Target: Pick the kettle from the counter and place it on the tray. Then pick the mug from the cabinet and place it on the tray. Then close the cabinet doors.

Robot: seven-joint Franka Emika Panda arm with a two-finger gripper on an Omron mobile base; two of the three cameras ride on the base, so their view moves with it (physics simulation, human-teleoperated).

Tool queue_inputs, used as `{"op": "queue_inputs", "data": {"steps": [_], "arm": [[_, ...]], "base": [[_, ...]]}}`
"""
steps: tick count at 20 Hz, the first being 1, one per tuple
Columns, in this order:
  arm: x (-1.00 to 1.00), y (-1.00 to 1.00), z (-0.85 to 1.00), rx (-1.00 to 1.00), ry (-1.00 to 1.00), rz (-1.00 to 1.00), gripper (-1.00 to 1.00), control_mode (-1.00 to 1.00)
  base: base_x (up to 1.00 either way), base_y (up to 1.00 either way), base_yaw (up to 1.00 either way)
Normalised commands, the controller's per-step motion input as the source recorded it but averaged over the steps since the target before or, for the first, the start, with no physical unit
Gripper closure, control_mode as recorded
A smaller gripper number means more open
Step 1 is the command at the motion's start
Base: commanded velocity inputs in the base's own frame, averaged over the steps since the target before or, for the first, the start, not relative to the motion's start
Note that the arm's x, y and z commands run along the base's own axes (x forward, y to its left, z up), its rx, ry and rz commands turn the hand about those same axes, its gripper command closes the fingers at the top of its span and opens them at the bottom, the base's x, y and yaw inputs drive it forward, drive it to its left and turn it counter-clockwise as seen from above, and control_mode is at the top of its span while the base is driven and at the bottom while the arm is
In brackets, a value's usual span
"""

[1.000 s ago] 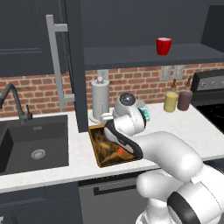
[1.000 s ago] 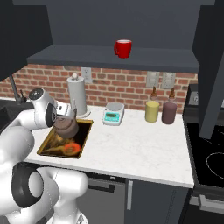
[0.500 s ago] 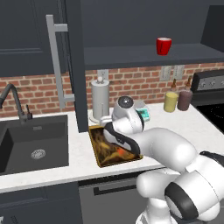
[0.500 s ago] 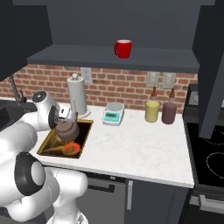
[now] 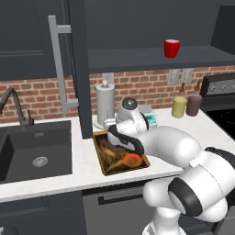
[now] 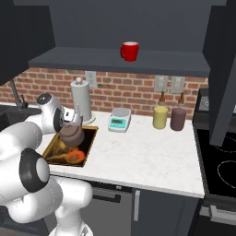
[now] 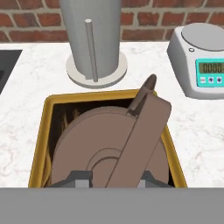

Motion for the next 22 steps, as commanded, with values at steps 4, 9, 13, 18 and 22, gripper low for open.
{"op": "queue_inputs", "data": {"steps": [4,9,13,18,22], "arm": [[0.13,0.0,-0.04,0.0,0.0,0.0,1.0,-1.0],[0.1,0.0,-0.14,0.0,0.0,0.0,1.0,-1.0],[0.11,0.0,-0.14,0.0,0.0,0.0,1.0,-1.0],[0.1,-0.02,-0.17,0.0,0.0,0.0,-1.0,-1.0],[0.07,-0.08,-0.12,0.0,0.0,0.0,-1.0,-1.0]], "base": [[0.0,0.0,0.0],[0.0,0.0,0.0],[0.0,0.0,0.0],[0.0,0.0,0.0],[0.0,0.0,0.0]]}}
